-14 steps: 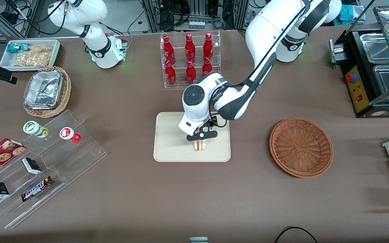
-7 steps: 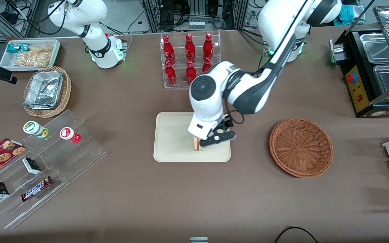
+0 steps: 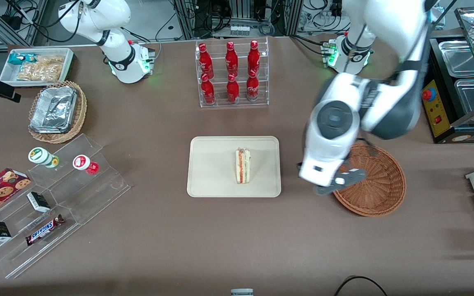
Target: Place sandwich from basket to tray
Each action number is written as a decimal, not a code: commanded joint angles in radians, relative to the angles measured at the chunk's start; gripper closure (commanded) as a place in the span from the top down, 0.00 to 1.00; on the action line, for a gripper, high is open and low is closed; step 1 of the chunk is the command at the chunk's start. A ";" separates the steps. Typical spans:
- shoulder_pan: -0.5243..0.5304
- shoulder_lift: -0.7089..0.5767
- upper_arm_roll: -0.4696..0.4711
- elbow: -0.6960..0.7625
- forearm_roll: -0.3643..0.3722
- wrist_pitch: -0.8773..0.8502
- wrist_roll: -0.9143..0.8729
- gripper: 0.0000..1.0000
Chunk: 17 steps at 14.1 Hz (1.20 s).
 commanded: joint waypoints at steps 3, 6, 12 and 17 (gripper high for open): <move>0.195 -0.113 -0.010 -0.060 -0.044 -0.113 0.258 1.00; 0.281 -0.150 -0.010 -0.059 -0.045 -0.194 0.387 1.00; 0.368 -0.253 -0.020 -0.076 -0.157 -0.297 0.438 1.00; 0.374 -0.328 -0.069 -0.105 -0.179 -0.297 0.421 1.00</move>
